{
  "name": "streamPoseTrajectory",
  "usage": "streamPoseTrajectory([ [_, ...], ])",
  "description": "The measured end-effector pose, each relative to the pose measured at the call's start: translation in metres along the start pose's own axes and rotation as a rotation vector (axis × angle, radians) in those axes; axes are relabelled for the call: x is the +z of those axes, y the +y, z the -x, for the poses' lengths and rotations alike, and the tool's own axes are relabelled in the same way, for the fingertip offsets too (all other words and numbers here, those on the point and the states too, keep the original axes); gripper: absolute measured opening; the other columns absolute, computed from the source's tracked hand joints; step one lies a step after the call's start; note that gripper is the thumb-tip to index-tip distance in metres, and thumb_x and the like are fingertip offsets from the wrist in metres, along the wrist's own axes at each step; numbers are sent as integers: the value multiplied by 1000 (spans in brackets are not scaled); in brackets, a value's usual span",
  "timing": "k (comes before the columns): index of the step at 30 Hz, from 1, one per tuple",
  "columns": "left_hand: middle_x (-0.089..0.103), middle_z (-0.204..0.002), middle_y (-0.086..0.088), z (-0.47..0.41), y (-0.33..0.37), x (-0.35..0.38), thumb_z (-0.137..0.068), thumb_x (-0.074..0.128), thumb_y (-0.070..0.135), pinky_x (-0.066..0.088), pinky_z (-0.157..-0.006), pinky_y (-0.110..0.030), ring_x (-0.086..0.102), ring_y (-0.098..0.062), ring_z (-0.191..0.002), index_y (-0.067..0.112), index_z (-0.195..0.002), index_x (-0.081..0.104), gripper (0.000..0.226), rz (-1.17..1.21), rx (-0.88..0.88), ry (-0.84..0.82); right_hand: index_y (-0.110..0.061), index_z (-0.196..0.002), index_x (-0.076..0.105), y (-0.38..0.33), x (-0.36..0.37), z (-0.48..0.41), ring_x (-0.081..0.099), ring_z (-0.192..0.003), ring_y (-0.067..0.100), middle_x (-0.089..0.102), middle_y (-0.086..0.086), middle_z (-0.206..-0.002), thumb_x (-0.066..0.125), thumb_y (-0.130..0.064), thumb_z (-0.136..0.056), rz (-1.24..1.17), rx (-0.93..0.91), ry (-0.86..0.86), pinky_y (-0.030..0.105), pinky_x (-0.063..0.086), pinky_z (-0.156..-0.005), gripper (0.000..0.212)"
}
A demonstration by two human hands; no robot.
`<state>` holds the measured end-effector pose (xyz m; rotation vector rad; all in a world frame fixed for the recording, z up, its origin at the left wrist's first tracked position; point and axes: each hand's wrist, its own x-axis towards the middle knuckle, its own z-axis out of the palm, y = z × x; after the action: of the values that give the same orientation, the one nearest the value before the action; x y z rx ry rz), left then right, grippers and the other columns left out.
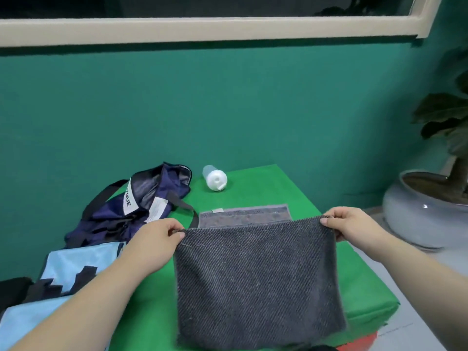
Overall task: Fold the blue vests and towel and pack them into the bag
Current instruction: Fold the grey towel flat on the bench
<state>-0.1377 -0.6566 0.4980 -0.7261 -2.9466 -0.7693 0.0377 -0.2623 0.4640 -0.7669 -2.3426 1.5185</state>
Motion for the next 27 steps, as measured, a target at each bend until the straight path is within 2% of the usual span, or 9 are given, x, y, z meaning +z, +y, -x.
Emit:
streamPoseTrajectory([
  [3, 63, -82, 17, -49, -2, 22, -95, 60, 31, 42, -71, -29, 59, -13, -82, 34, -89, 66, 10, -6, -33, 21, -6, -76, 68, 3, 17, -54, 52, -61, 18, 60, 0, -62, 71, -16, -90, 60, 11, 85, 31, 44, -62, 17],
  [7, 68, -91, 5, -121, -17, 58, -95, 60, 28, 42, -74, -31, 59, -21, -88, 29, -90, 68, 10, -7, -54, 51, -10, -77, 69, 9, 40, -125, 62, -71, 25, 70, 10, -75, 71, -27, -89, 198, 33, 167, 38, 52, -74, 21],
  [10, 68, -93, 2, -173, -32, 90, -95, 59, 26, 42, -76, -31, 59, -24, -91, 27, -92, 67, 8, 2, -93, 46, -13, -76, 66, 18, 58, -173, 60, -76, 23, 67, 5, -77, 66, -28, -91, 352, 27, 192, 33, 44, -67, 21],
  [15, 70, -96, -3, -236, -61, 144, -95, 59, 25, 45, -77, -33, 62, -28, -95, 24, -92, 64, 6, -50, -88, -15, -14, -83, 62, 49, 90, -241, 58, -82, 27, 63, 3, -81, 60, -30, -97, 523, 56, 152, 33, 41, -69, 21],
  [19, 65, -98, -3, -261, -81, 179, -95, 58, 25, 47, -81, -33, 59, -26, -97, 19, -99, 69, 12, -150, -42, -106, -17, -97, 66, 73, 107, -275, 60, -87, 27, 67, 6, -97, 58, -34, -97, 684, 33, 75, 35, 51, -80, 19],
  [23, 52, -95, 1, -273, -91, 193, -96, 54, 24, 47, -86, -40, 54, -25, -98, 20, -100, 66, 14, -232, 72, -118, -22, -122, 58, 79, 108, -287, 59, -98, 25, 49, 0, -108, 57, -40, -97, 794, -6, 7, 40, 50, -93, 31],
  [25, 50, -105, 1, -275, -94, 196, -96, 53, 23, 46, -89, -41, 52, -26, -102, 19, -101, 62, 11, -271, 127, -134, -25, -122, 55, 78, 105, -289, 58, -96, 23, 44, -2, -108, 55, -42, -98, 834, -4, -41, 40, 50, -93, 29],
  [27, 49, -120, 2, -277, -97, 198, -94, 55, 22, 46, -92, -42, 50, -27, -106, 18, -99, 61, 8, -309, 201, -128, -29, -109, 55, 76, 103, -291, 58, -91, 20, 46, -2, -105, 55, -43, -98, 860, -9, -78, 39, 50, -90, 18],
])
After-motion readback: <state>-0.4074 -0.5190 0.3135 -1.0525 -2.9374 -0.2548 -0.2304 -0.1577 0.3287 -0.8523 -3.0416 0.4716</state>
